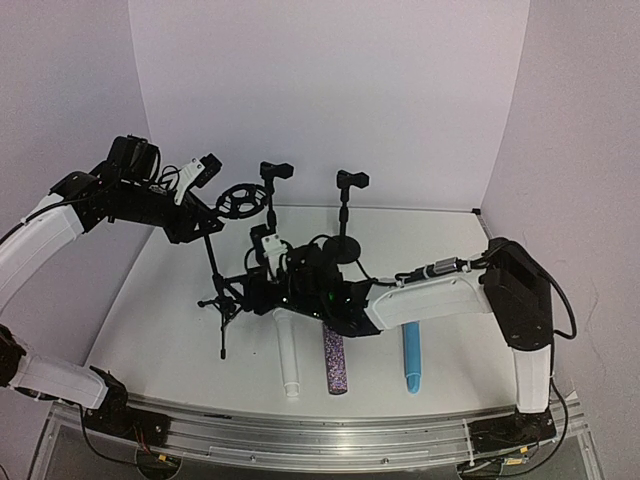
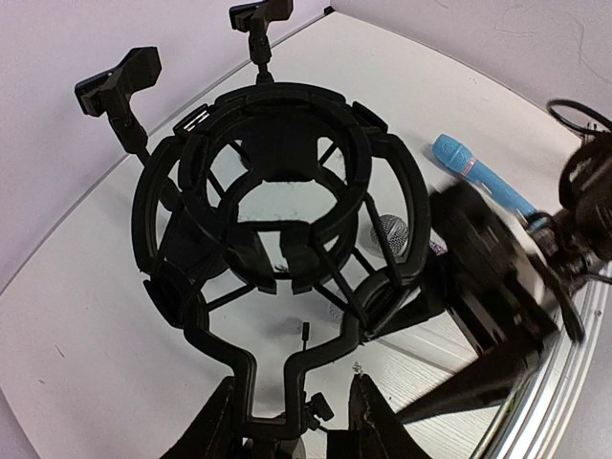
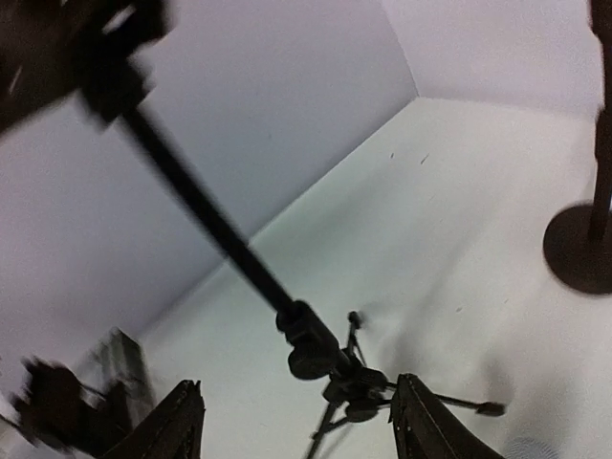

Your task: Attach the microphones to the stand

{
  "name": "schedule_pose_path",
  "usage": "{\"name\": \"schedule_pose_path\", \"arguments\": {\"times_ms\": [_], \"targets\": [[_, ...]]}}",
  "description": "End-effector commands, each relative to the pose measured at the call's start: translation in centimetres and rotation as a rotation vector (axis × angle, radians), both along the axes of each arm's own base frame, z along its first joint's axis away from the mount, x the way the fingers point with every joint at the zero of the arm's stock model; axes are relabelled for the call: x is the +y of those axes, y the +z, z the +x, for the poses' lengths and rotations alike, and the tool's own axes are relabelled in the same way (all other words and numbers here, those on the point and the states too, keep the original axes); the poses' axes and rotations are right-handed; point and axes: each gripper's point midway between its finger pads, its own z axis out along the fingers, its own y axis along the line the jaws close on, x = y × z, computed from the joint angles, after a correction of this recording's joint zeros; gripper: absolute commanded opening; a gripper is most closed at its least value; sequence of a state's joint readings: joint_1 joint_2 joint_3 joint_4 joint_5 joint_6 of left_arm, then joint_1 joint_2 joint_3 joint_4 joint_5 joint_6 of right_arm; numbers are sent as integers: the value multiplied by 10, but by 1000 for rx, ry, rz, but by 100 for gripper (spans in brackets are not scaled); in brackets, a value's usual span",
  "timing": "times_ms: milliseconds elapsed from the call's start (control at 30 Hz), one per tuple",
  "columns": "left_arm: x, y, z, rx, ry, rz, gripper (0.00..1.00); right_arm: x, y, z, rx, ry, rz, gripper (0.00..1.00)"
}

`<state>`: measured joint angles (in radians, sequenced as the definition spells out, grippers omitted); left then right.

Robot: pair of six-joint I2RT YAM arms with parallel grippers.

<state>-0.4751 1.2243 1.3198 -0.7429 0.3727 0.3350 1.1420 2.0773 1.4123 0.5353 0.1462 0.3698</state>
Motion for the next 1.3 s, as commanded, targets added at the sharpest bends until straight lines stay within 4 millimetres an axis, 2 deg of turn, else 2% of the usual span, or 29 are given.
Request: {"name": "schedule_pose_path", "arguments": {"times_ms": [0, 133, 333, 500, 833, 1267], "targets": [[-7, 39, 0, -85, -22, -78, 0, 8, 18, -4, -593, 74, -333, 53], [-7, 39, 0, -84, -23, -76, 0, 22, 8, -8, -796, 135, -453, 50], [-7, 39, -2, -77, -29, -84, 0, 34, -3, 3, -886, 111, -532, 49], [-8, 39, -3, -72, -36, -85, 0, 39, -19, 8, -883, 108, -560, 46], [-10, 39, -4, -66, -43, -94, 0, 40, -26, 15, -850, 71, -563, 30], [-9, 39, -5, -72, -46, -89, 0, 36, -37, 20, -826, 42, -587, 26]]}}
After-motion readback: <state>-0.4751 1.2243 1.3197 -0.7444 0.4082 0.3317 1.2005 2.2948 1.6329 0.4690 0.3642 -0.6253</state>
